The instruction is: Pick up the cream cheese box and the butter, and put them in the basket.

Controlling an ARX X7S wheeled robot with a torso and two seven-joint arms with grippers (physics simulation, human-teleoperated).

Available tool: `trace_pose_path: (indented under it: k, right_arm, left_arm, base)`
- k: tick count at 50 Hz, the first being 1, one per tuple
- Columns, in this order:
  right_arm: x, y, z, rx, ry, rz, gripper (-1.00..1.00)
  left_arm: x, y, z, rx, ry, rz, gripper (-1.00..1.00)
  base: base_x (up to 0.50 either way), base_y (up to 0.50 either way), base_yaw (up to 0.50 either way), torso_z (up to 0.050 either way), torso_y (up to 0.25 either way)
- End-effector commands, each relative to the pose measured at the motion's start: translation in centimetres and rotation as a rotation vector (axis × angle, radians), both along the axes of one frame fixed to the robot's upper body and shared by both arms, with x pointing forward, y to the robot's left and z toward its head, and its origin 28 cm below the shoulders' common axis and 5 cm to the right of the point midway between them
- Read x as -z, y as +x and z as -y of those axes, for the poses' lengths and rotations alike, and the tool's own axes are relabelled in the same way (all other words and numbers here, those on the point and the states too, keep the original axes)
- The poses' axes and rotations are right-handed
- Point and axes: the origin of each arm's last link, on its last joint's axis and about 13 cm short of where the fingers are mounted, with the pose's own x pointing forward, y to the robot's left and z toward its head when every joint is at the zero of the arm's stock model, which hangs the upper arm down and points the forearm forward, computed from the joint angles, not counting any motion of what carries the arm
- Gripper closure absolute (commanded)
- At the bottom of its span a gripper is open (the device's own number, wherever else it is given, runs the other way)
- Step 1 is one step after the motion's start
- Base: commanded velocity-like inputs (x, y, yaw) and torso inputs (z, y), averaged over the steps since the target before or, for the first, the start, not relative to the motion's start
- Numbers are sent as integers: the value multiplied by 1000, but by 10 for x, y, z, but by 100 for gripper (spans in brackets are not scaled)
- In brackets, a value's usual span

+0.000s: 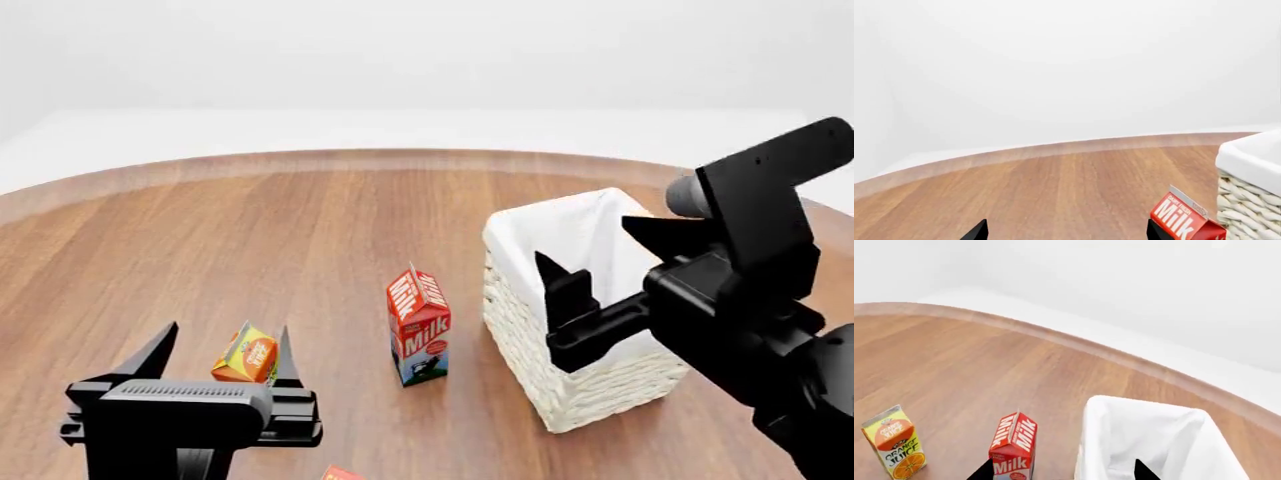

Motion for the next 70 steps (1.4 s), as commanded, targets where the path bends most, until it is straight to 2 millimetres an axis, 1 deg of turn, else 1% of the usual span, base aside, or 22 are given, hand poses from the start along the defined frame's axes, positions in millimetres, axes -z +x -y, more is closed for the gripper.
trace_pose_path:
  k: [1,11,15,20,22,23,25,27,28,29,31,37,39,42,48,50,51,52,53,57,62,70]
  right_arm:
    - [5,-20,1,-153,-35,28,-100]
    - [10,-28,0,-245,-48,48,-100]
    - [11,-30,1,-278,-50,26,-100]
    - [19,-35,-1,-379,-80,43,-100]
    - [20,-36,-2,-391,-76,15,-100]
    - [22,-35,-3,-379,-99,48,-100]
    - [24,-34,-4,-389,-98,27,-100]
    - [26,-33,-4,-379,-94,60,-100]
    - [27,-35,-4,-414,-70,-53,-100]
    - [26,-35,-4,-397,-47,-86,-100]
    - [28,-33,-6,-398,-97,1,-100]
    - [36,-35,-6,-436,-105,-53,-100]
    - [38,-38,-6,-460,-139,-23,-100]
    - [44,-42,-6,-504,-161,-80,-100]
    - [52,-45,-8,-530,-188,-76,-100]
    - [54,-46,-9,-545,-193,-95,-100]
    - [55,-48,-10,-583,-175,-158,-100]
    - [54,-50,-10,-584,-153,-175,-100]
    - [55,-53,-10,-622,-151,-178,-100]
    - [57,-55,-11,-638,-162,-151,-100]
    - [62,-54,-13,-627,-194,-145,-100]
    - [63,-55,-21,-654,-193,-152,-100]
  left_arm:
    - [0,0,0,1,1,-1,-100]
    - [0,0,0,1,3,-2,-100]
    - [0,0,1,3,2,-1,-100]
    - [1,1,1,5,2,-2,-100]
    - [0,1,1,6,3,-2,-100]
    - [0,1,0,3,1,-1,-100]
    - [-1,0,-1,1,1,0,-100]
    - [-1,0,-1,0,0,1,-100]
    - [0,1,0,1,0,1,-100]
    - [-1,1,0,1,0,0,-100]
    - [0,0,0,1,1,1,-100]
    - [0,0,0,0,1,1,-100]
    - [0,0,0,1,1,0,-100]
    - [0,0,0,1,2,-1,-100]
    - [-1,0,0,-2,1,2,-100]
    - [-1,0,0,-2,1,2,-100]
    - [0,0,0,-2,1,2,-100]
    - [0,0,0,-2,2,1,-100]
    - [0,0,0,-2,1,1,-100]
    - [0,0,0,-1,2,1,-100]
    - [1,1,1,2,4,-1,-100]
    - [0,0,0,2,3,-1,-100]
  base:
    - [0,0,0,0,0]
    - [0,0,0,0,0]
    - [0,0,0,0,0]
    - [0,0,0,0,0]
    - [0,0,0,0,0]
    - [0,0,0,0,0]
    - [0,0,0,0,0]
    - [0,0,0,0,0]
    - [0,0,0,0,0]
    - [0,0,0,0,0]
    - [0,0,0,0,0]
    - [0,0,0,0,0]
    - [0,0,0,0,0]
    - [0,0,0,0,0]
    - [0,0,0,0,0]
    - [0,0,0,0,0]
    - [0,0,0,0,0]
    - [0,0,0,0,0]
    - [0,0,0,0,0]
    - [0,0,0,0,0]
    - [0,0,0,0,0]
    - [0,0,0,0,0]
